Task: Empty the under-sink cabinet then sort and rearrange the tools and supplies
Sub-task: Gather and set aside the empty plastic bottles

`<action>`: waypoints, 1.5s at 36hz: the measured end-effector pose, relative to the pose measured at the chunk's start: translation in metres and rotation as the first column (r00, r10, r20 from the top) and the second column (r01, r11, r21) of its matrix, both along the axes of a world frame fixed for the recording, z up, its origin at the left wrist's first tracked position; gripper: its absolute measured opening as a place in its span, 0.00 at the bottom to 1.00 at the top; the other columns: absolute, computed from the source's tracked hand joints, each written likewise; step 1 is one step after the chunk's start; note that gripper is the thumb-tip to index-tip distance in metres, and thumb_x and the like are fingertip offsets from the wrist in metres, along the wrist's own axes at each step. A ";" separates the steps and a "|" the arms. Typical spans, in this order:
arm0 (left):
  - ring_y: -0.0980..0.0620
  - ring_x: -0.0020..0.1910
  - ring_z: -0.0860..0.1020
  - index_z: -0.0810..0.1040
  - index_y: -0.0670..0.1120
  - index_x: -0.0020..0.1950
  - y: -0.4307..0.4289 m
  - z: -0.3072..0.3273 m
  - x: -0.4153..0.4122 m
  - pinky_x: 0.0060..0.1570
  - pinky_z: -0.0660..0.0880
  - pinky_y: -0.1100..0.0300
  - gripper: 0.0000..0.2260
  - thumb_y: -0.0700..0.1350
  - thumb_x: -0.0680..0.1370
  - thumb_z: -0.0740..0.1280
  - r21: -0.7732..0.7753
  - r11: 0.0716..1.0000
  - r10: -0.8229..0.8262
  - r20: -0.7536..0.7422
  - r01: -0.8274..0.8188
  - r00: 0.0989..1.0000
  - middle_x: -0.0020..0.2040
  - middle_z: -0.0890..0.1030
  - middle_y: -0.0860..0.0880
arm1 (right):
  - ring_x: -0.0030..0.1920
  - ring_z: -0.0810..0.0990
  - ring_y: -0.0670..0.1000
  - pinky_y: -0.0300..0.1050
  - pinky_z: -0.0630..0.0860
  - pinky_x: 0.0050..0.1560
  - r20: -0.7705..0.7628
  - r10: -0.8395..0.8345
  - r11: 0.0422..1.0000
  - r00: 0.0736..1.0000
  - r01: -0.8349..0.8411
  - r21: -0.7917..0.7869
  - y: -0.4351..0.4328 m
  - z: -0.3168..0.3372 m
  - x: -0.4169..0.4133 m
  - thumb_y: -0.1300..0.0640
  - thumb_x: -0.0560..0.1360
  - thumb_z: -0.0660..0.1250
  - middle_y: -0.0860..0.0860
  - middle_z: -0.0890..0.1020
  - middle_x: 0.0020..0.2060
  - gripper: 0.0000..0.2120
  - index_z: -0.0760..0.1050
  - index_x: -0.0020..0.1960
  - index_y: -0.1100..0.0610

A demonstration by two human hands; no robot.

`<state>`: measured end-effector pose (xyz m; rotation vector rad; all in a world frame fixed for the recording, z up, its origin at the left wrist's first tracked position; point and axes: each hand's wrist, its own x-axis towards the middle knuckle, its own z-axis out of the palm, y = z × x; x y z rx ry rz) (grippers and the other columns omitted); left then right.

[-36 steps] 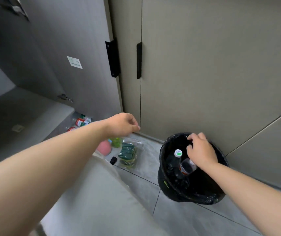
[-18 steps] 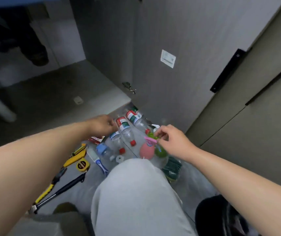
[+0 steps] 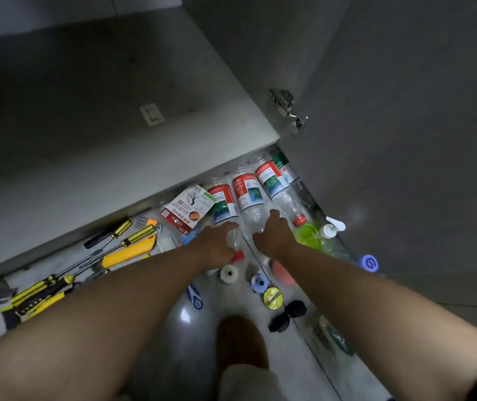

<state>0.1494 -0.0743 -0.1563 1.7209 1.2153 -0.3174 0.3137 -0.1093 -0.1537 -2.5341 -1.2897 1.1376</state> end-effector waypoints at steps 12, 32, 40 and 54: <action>0.39 0.61 0.74 0.68 0.54 0.69 -0.031 -0.037 0.029 0.52 0.69 0.57 0.17 0.47 0.80 0.64 0.069 0.997 0.036 -0.031 -0.033 0.999 0.63 0.71 0.39 | 0.61 0.78 0.60 0.49 0.75 0.52 0.033 0.007 0.990 0.999 -0.002 -0.140 0.019 -0.040 -0.002 0.45 0.71 0.77 0.59 0.76 0.62 0.46 0.53 0.75 0.63; 0.40 0.46 0.82 0.78 0.49 0.52 -0.056 0.145 -0.004 0.53 0.81 0.45 0.10 0.37 0.80 0.60 0.035 0.958 0.270 0.224 -0.285 0.936 0.45 0.80 0.43 | 0.50 0.84 0.59 0.55 0.83 0.50 -0.143 -0.094 0.986 0.985 0.112 0.127 -0.074 0.147 0.016 0.52 0.73 0.69 0.57 0.83 0.50 0.28 0.60 0.68 0.54; 0.46 0.46 0.85 0.82 0.49 0.46 -0.084 0.248 0.017 0.43 0.81 0.60 0.12 0.37 0.78 0.60 0.296 0.920 0.180 0.263 -0.256 0.948 0.43 0.82 0.49 | 0.56 0.80 0.56 0.43 0.72 0.49 -0.026 -0.097 0.934 0.995 0.100 0.343 -0.142 0.257 0.052 0.47 0.75 0.71 0.54 0.80 0.58 0.27 0.64 0.68 0.55; 0.48 0.45 0.84 0.82 0.51 0.43 -0.229 0.357 0.140 0.46 0.82 0.55 0.10 0.39 0.76 0.64 0.494 0.848 -0.342 0.231 0.194 0.911 0.45 0.83 0.50 | 0.36 0.86 0.51 0.50 0.85 0.41 -0.058 -0.270 0.829 0.961 0.262 0.494 -0.370 0.374 0.146 0.55 0.79 0.66 0.46 0.78 0.41 0.19 0.71 0.69 0.50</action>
